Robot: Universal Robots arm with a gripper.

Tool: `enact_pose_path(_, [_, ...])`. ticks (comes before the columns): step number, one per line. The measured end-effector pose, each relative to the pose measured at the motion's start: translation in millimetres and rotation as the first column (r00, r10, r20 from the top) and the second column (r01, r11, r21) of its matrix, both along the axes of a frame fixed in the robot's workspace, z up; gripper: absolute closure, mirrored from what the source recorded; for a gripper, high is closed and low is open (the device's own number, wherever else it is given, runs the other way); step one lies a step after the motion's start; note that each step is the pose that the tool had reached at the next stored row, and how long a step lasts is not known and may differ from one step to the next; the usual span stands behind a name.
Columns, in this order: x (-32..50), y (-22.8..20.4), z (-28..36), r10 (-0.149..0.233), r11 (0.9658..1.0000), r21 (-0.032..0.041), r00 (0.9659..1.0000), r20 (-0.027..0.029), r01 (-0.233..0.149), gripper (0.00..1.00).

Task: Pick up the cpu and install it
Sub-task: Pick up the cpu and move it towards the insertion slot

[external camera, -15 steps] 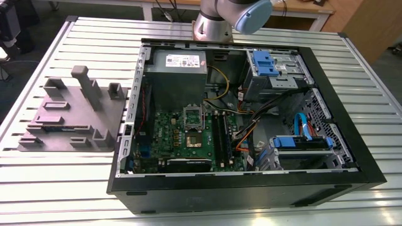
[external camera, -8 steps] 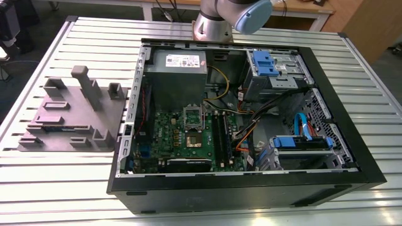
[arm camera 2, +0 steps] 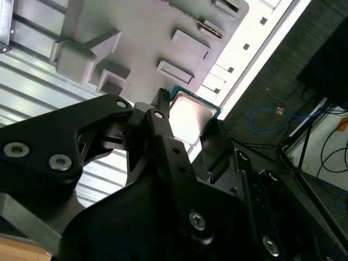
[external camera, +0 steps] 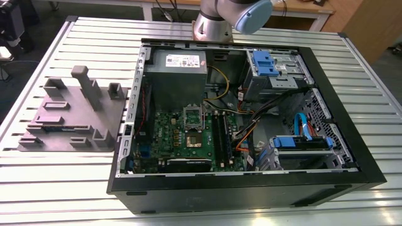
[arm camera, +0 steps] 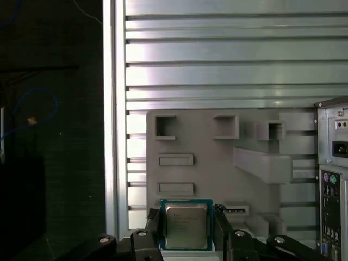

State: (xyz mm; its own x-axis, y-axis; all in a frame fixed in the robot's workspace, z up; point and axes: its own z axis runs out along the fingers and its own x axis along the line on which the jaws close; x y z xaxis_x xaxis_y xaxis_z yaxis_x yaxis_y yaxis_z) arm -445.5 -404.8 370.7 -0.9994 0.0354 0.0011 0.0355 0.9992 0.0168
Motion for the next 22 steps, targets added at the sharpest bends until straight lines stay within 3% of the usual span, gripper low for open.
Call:
enact_pose_path(9, [8.9, 0.1, 0.0, 0.0, 1.0, 0.0, 1.0, 0.0, 0.0, 0.53])
enact_pose_path(22, [10.3, 0.0, 0.0, 0.0, 1.0, 0.0, 1.0, 0.0, 0.0, 0.53])
